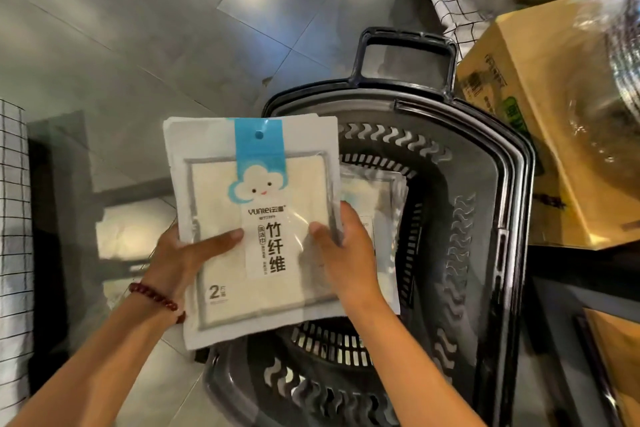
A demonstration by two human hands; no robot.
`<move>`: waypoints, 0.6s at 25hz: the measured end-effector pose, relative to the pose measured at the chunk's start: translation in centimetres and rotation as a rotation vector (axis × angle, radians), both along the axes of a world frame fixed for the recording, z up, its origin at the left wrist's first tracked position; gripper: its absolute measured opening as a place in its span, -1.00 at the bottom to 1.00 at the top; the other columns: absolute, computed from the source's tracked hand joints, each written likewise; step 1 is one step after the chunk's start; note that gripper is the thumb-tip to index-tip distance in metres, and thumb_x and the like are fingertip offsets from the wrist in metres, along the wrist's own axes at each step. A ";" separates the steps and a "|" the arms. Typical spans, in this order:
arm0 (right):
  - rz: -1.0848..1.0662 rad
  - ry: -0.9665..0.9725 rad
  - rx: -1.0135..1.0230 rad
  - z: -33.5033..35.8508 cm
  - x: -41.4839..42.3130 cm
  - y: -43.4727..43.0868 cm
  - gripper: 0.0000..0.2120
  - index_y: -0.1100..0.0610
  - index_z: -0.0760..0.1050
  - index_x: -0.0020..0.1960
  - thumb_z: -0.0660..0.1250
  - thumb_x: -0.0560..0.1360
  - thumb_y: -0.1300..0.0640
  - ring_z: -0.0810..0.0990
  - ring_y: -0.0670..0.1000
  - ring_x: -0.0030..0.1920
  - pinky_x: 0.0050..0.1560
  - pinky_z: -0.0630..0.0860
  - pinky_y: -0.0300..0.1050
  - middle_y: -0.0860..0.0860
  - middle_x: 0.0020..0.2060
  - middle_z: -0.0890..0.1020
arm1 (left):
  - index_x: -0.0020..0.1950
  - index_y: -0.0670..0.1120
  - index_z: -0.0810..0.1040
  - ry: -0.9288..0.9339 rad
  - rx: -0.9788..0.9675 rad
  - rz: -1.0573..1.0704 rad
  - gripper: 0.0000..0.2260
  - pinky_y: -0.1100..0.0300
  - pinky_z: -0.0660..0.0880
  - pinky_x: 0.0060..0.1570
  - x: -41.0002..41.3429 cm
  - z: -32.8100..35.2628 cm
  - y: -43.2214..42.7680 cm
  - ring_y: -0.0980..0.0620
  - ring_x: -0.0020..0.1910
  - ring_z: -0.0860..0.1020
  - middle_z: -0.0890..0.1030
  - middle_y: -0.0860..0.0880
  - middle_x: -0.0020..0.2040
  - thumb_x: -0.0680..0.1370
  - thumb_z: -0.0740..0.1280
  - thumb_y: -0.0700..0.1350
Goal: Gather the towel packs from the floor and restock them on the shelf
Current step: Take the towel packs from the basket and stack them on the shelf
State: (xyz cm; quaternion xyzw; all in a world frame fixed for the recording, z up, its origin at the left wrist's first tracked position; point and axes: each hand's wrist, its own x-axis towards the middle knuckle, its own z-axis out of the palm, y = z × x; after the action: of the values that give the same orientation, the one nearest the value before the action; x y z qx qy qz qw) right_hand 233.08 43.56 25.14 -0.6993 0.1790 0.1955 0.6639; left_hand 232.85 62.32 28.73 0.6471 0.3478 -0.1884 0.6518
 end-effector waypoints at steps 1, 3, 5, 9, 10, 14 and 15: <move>0.029 0.016 -0.005 -1.0 -0.2 -0.2 -0.87 -0.06 0.47 -0.06 0.26 0.55 0.17 0.54 -0.29 -0.19 -0.15 0.46 -0.42 -0.21 -0.21 0.57 | 0.05 -0.14 0.60 0.015 0.037 -0.007 -0.16 0.08 0.62 -0.33 0.0 -0.3 0.9 -0.11 -0.14 0.68 0.71 -0.09 -0.12 -0.19 0.65 0.06; -0.021 0.060 -0.074 -3.5 -1.0 -1.2 -0.95 0.05 0.52 -0.08 0.29 0.54 0.14 0.54 -0.17 -0.19 -0.09 0.48 -0.28 -0.11 -0.21 0.59 | -0.01 -0.12 0.62 0.016 0.079 0.015 -0.22 0.06 0.62 -0.29 0.1 -0.8 2.5 -0.11 -0.14 0.68 0.71 -0.08 -0.12 -0.19 0.64 0.08; -0.186 0.189 -0.252 -7.2 -2.5 -3.1 -0.89 0.17 0.54 0.01 0.36 0.49 0.21 0.56 -0.04 -0.10 -0.05 0.46 -0.18 0.01 -0.14 0.60 | -0.04 -0.13 0.62 -0.006 0.092 0.041 -0.16 0.10 0.61 -0.31 0.2 -1.3 3.6 -0.06 -0.18 0.68 0.70 -0.07 -0.13 -0.27 0.64 0.12; -0.190 0.510 -0.557 -13.5 -6.5 -6.3 -0.56 0.27 0.47 0.15 0.49 0.35 0.14 0.54 0.21 0.13 0.06 0.52 0.01 0.18 0.10 0.54 | -0.06 -0.12 0.61 -0.012 0.084 0.022 -0.14 0.16 0.59 -0.37 0.1 -2.2 4.0 0.01 -0.26 0.68 0.71 -0.04 -0.19 -0.31 0.63 0.13; -0.120 0.575 -0.568 -14.5 -7.0 -6.6 -0.47 0.27 0.43 0.20 0.51 0.33 0.08 0.50 0.22 0.19 0.14 0.50 0.06 0.19 0.16 0.51 | -0.06 -0.12 0.61 -0.011 0.081 0.021 -0.14 0.15 0.59 -0.37 0.1 -2.5 4.0 0.00 -0.27 0.68 0.71 -0.04 -0.19 -0.32 0.63 0.13; -0.001 0.696 -0.661 -16.2 -7.1 -6.5 -0.26 0.28 0.26 0.32 0.52 0.32 0.00 0.41 0.25 0.31 0.27 0.40 0.14 0.23 0.29 0.44 | -0.02 -0.13 0.62 0.015 0.083 0.007 -0.29 -0.06 0.61 -0.20 0.1 -3.4 4.7 -0.14 -0.10 0.67 0.69 -0.12 -0.08 -0.12 0.65 0.02; -0.013 0.708 -0.693 -16.4 -7.0 -6.4 -0.31 0.27 0.26 0.29 0.52 0.33 0.03 0.43 0.26 0.28 0.25 0.42 0.15 0.23 0.27 0.46 | -0.03 -0.13 0.62 0.011 0.082 0.005 -0.35 -0.09 0.60 -0.17 0.1 -3.4 4.8 -0.17 -0.07 0.66 0.69 -0.13 -0.06 -0.07 0.64 -0.01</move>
State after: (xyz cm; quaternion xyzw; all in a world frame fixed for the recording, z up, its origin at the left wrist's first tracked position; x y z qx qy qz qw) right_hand 226.12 37.11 8.78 -0.7683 0.4525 0.3459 0.2919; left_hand 232.95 67.11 25.31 0.6713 0.3607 -0.1759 0.6232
